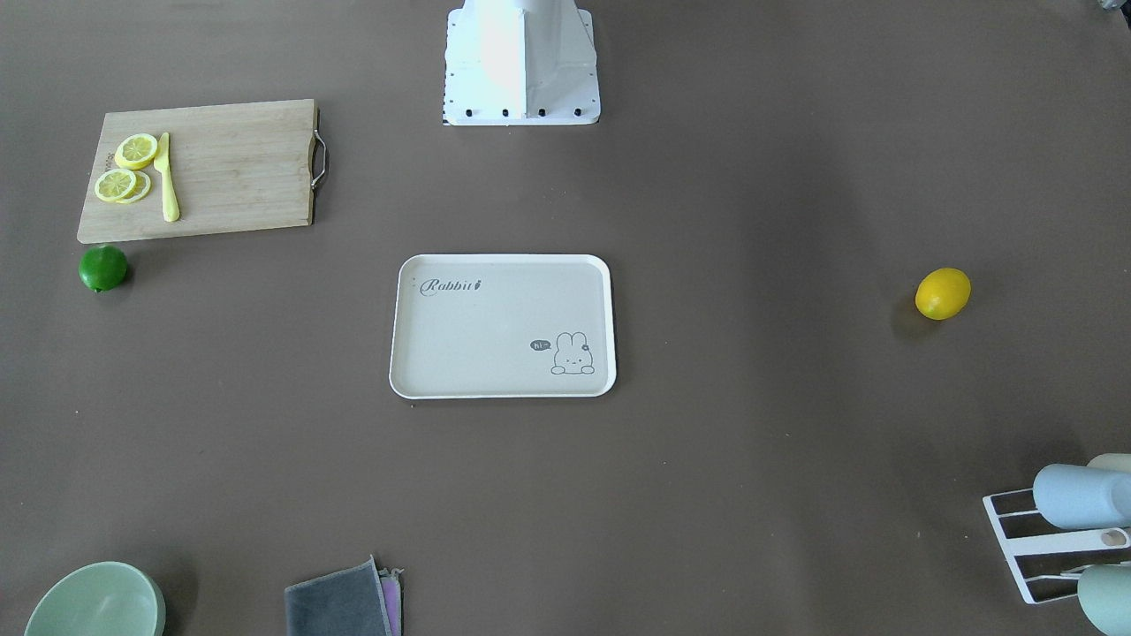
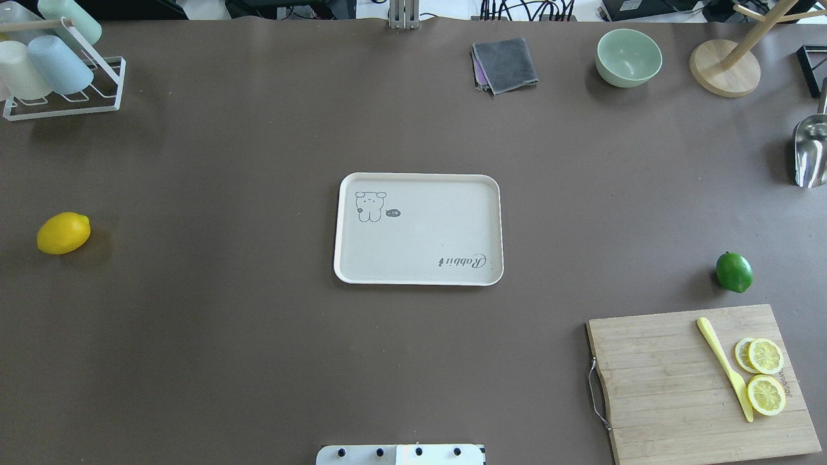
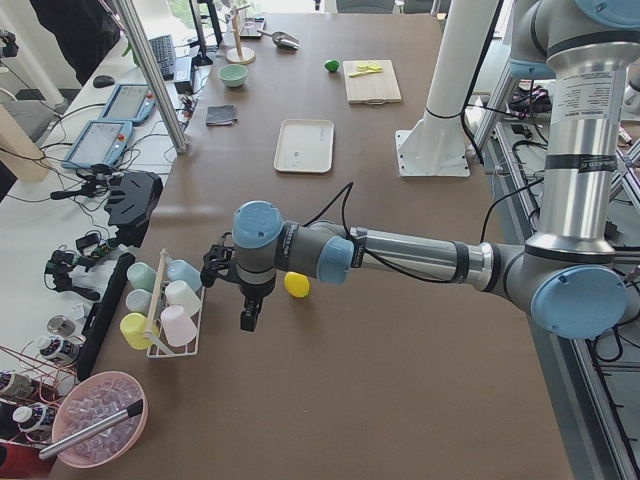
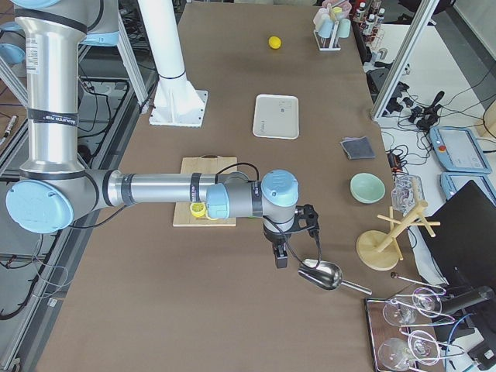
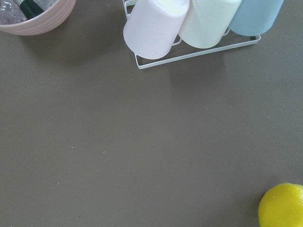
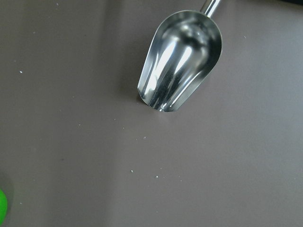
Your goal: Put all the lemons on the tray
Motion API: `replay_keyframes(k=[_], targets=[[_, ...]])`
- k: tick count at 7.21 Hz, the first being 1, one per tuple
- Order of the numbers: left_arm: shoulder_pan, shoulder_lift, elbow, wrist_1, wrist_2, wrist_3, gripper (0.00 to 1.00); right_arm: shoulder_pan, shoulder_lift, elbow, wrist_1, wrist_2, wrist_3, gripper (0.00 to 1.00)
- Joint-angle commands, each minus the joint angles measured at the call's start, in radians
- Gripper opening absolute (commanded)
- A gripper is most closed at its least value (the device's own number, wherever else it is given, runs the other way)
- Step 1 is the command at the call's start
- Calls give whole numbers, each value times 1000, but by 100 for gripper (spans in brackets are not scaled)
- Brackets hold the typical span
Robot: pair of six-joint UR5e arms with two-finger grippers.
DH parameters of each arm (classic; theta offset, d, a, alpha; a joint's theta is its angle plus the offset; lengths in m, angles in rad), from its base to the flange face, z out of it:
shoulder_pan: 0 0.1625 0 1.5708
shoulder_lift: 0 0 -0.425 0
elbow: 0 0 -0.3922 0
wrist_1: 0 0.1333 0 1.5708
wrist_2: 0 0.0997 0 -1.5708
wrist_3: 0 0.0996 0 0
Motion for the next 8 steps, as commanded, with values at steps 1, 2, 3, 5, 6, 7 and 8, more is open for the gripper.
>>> replay_keyframes(k=[1, 2, 3, 5, 6, 7, 8], targets=[[3, -40, -9, -46, -3, -31, 98, -31, 4, 11, 67, 53, 12, 100], [9, -51, -8, -71, -4, -31, 98, -35, 7, 14, 77, 67, 13, 100], [21, -54, 10, -74, -4, -58, 98, -39, 7, 13, 98, 70, 13, 100], [84, -22, 44, -234, 2, -140, 98, -64, -9, -21, 217, 70, 15, 100], [133, -20, 61, -320, 4, -202, 98, -68, -8, -24, 222, 70, 13, 100], [181, -25, 61, -367, 5, -280, 98, -78, -8, -23, 244, 73, 19, 100], [217, -26, 63, -407, 7, -325, 98, -110, -6, -23, 248, 98, 65, 100]])
